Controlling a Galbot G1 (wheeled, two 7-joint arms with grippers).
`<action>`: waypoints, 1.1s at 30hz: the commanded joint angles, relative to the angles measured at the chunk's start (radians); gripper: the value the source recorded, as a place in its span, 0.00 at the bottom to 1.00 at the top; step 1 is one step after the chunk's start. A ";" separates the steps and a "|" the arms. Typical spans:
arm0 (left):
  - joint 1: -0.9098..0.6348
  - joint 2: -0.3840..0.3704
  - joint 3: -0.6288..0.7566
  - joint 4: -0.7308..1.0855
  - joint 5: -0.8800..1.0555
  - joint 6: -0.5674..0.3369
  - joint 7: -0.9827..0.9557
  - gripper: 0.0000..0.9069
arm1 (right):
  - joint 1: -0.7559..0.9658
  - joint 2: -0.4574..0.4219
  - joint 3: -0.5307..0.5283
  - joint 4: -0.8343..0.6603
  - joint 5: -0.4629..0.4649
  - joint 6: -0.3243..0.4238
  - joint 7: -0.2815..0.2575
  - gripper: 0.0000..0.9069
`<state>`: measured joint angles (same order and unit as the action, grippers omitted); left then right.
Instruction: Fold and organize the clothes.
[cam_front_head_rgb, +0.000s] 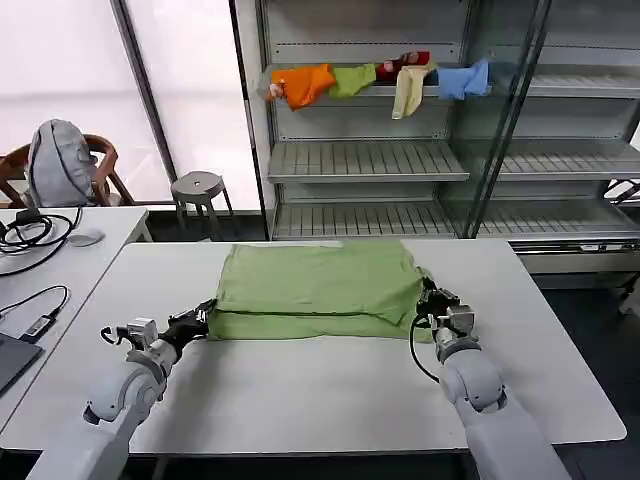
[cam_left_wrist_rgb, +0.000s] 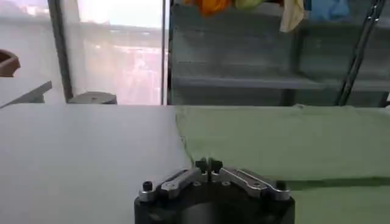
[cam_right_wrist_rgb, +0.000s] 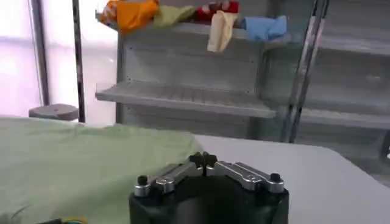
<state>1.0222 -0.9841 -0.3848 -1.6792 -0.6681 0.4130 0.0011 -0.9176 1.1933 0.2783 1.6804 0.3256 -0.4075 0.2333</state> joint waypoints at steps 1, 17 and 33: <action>0.024 0.008 -0.022 -0.032 0.005 -0.023 0.007 1.00 | 0.008 0.001 0.008 -0.016 -0.014 -0.014 0.000 1.00; 0.212 0.043 -0.055 -0.264 0.016 0.102 -0.132 1.00 | -0.308 -0.076 0.137 0.292 0.075 -0.085 -0.011 1.00; 0.177 0.013 -0.007 -0.177 0.059 0.123 -0.151 0.01 | -0.352 -0.061 0.123 0.273 0.048 -0.074 -0.037 0.00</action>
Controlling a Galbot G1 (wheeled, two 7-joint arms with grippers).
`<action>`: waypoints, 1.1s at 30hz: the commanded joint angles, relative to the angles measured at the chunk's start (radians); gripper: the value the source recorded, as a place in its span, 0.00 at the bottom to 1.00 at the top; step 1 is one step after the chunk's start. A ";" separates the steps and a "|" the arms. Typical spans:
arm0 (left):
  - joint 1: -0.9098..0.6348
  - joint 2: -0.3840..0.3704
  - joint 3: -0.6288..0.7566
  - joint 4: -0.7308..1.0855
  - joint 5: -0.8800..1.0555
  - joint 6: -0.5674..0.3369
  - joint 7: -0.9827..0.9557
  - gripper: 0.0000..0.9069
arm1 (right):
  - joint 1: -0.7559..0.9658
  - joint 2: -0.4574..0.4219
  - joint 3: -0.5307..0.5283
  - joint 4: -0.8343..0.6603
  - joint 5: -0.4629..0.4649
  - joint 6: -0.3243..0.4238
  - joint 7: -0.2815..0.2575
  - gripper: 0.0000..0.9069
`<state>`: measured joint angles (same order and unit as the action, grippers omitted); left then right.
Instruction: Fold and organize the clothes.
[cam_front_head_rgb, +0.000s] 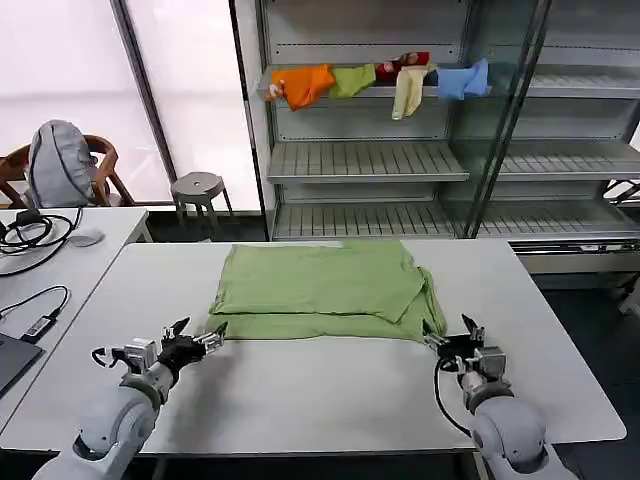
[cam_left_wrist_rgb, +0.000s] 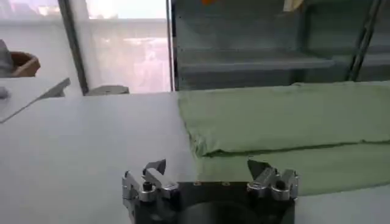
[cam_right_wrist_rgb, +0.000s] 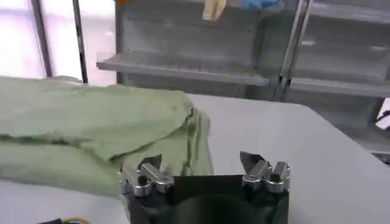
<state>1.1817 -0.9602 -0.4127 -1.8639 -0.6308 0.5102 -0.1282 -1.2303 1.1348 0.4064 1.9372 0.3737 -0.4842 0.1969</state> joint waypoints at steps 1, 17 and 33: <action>0.017 -0.012 0.021 0.005 0.022 0.030 -0.023 0.02 | -0.033 0.000 -0.012 0.014 0.000 0.001 0.000 0.00; 0.008 -0.009 0.022 0.029 0.056 0.038 -0.004 0.01 | 0.022 0.009 -0.054 -0.029 0.047 -0.022 0.006 0.00; 0.344 -0.003 -0.154 -0.274 0.052 0.051 -0.002 0.01 | -0.240 -0.019 0.083 0.199 0.010 -0.028 -0.027 0.00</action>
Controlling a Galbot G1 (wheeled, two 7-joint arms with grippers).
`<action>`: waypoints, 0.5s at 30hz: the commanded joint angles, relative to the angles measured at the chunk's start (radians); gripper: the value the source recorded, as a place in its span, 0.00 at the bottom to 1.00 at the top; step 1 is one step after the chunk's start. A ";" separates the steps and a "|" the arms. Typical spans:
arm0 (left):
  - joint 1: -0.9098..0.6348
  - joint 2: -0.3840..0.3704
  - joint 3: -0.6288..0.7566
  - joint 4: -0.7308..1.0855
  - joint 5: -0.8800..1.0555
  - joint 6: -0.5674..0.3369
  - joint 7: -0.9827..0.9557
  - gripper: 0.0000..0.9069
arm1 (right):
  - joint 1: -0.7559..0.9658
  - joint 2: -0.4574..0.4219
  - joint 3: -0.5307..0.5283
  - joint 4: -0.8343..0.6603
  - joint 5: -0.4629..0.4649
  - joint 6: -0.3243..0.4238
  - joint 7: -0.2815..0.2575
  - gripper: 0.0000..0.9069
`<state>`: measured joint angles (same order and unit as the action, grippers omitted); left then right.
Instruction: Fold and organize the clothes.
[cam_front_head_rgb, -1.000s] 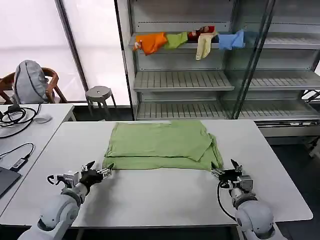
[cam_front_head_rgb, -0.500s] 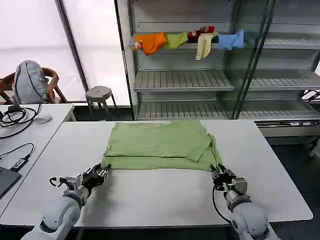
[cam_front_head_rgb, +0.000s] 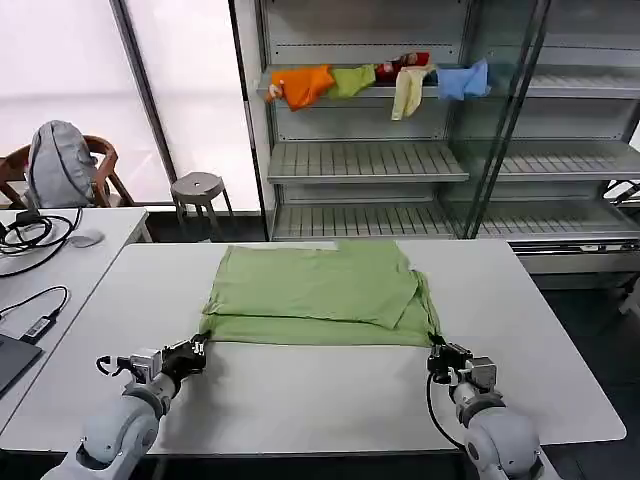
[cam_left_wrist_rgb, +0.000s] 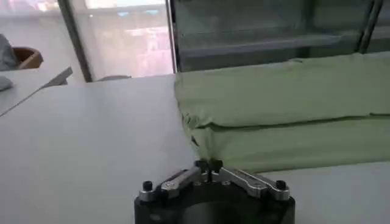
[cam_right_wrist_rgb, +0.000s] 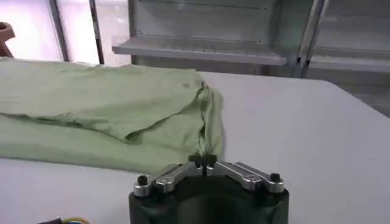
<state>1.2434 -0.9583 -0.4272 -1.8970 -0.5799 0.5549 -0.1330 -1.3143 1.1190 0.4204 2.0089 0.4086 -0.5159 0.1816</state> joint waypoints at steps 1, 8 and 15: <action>0.316 -0.004 -0.157 -0.261 0.002 0.007 0.002 0.01 | -0.181 -0.006 0.079 0.141 -0.047 0.013 -0.020 0.00; 0.478 -0.014 -0.237 -0.357 0.009 -0.002 0.009 0.01 | -0.337 -0.023 0.143 0.253 -0.095 0.051 -0.053 0.00; 0.575 -0.017 -0.266 -0.402 0.025 -0.007 0.013 0.02 | -0.468 -0.043 0.200 0.295 -0.100 0.084 -0.069 0.00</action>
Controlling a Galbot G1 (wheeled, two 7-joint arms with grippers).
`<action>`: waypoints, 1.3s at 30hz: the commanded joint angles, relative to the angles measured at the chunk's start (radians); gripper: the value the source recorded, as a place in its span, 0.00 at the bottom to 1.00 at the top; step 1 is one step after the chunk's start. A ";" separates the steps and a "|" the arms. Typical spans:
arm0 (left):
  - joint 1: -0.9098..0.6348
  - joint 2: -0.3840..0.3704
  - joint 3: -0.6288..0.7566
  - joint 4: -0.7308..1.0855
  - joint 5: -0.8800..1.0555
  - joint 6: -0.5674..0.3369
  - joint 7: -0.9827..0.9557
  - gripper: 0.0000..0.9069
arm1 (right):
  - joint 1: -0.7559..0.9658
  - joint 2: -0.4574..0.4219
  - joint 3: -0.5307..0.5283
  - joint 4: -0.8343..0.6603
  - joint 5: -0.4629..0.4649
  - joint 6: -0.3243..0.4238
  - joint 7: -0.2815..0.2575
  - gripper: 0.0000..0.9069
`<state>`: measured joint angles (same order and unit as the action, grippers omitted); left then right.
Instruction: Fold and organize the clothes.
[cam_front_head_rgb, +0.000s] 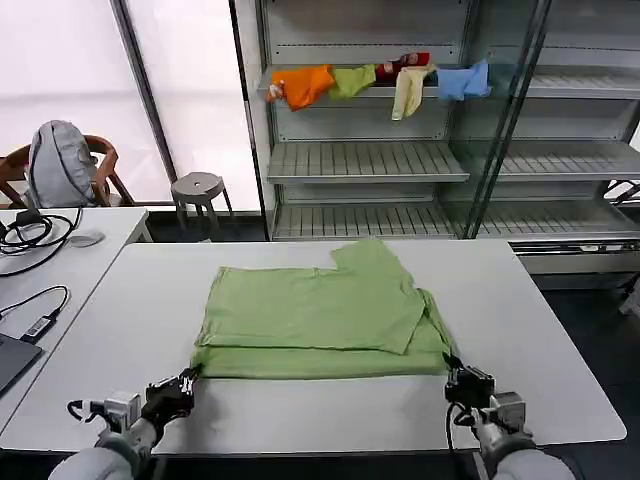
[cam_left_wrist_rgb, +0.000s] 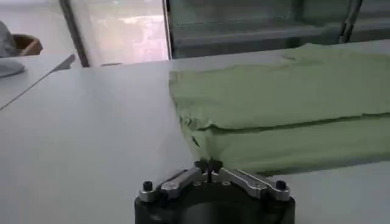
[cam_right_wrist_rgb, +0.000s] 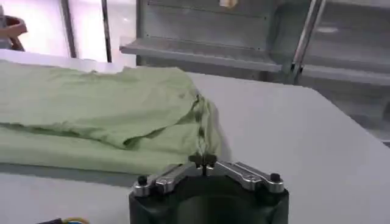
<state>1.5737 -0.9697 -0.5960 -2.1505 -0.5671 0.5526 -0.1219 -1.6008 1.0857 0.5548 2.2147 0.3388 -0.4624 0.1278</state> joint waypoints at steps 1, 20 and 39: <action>0.252 -0.007 -0.098 -0.150 0.013 -0.005 0.004 0.02 | -0.198 -0.009 0.070 0.094 -0.032 0.035 -0.017 0.00; 0.298 -0.037 -0.114 -0.216 0.139 -0.015 0.054 1.00 | -0.284 0.016 0.081 0.112 -0.079 0.103 -0.061 1.00; -0.212 0.003 0.024 0.021 0.071 -0.115 0.027 1.00 | 0.379 0.002 -0.142 -0.061 0.028 -0.019 0.098 1.00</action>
<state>1.6980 -0.9818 -0.6897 -2.3270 -0.4566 0.4938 -0.0761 -1.5706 1.0781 0.5701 2.2668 0.3460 -0.3825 0.1179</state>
